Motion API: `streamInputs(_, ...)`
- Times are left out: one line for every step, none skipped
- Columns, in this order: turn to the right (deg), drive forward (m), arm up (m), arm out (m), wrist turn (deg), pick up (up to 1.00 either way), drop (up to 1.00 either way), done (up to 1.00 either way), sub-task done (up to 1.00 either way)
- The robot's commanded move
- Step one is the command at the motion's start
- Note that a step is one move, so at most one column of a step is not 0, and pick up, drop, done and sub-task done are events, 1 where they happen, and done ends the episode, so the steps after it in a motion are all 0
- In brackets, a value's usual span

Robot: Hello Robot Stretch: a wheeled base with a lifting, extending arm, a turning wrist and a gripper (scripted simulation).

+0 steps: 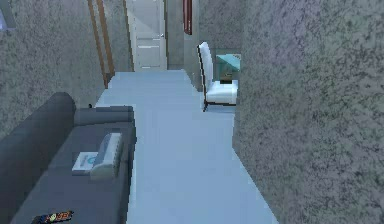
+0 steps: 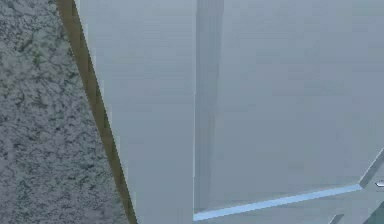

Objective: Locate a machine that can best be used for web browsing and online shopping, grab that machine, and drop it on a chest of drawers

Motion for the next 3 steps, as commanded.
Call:
streamInputs(9.0, 0.0, 0.0, 0.0, 0.0, 0.0, 0.0, 0.0, 0.0)
streamInputs(0.0, 0.35, 0.0, 0.0, 0.0, 0.0, 0.0, 0.0, 0.0)
streamInputs(-6.0, 0.0, 0.0, 0.0, 0.0, 0.0, 0.0, 0.0, 0.0)
